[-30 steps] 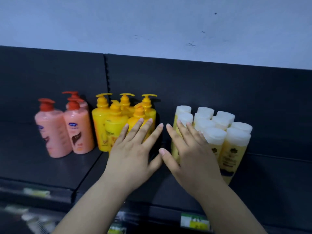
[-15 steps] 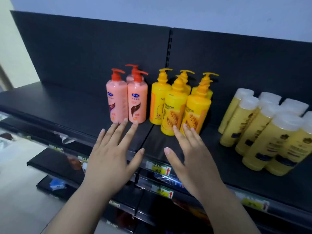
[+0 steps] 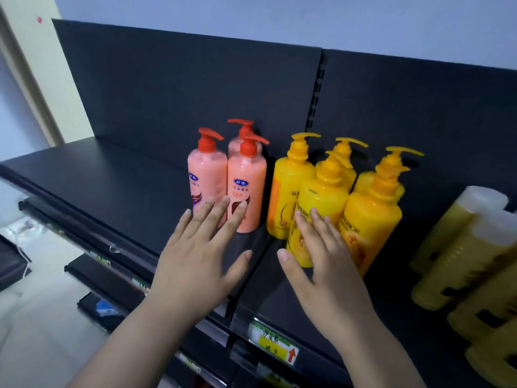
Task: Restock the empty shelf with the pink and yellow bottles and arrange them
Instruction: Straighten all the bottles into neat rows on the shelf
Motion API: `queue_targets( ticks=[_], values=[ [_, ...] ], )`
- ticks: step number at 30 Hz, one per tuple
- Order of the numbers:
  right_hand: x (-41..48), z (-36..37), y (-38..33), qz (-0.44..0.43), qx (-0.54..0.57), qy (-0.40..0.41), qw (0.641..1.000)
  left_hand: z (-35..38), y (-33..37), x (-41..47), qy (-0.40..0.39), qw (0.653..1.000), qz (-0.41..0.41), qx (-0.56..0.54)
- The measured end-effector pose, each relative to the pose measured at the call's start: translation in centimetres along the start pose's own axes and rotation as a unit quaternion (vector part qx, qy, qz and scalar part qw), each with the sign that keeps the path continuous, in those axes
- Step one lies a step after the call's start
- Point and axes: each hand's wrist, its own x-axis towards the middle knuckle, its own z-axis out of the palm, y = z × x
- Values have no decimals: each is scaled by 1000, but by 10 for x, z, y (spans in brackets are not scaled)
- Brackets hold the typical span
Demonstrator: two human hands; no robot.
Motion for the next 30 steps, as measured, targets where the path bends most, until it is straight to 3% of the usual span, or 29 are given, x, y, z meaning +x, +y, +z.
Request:
queue_targets(
  ticks=[11,20,27,30],
  values=[
    [64,48,-11,-59,9,-59,996,32,-53,16,-19,997,-67,-16],
    [102,80,-39,-3,-54,-32,998,48,-114,64,15,997,-6,-69],
    [127,100,-65,48,-85,12,995,45,-160,128,24,983,39,-176],
    [132,106,-71,86,-73,48,992,54,-169,158,-47,954,43,-294]
  ],
)
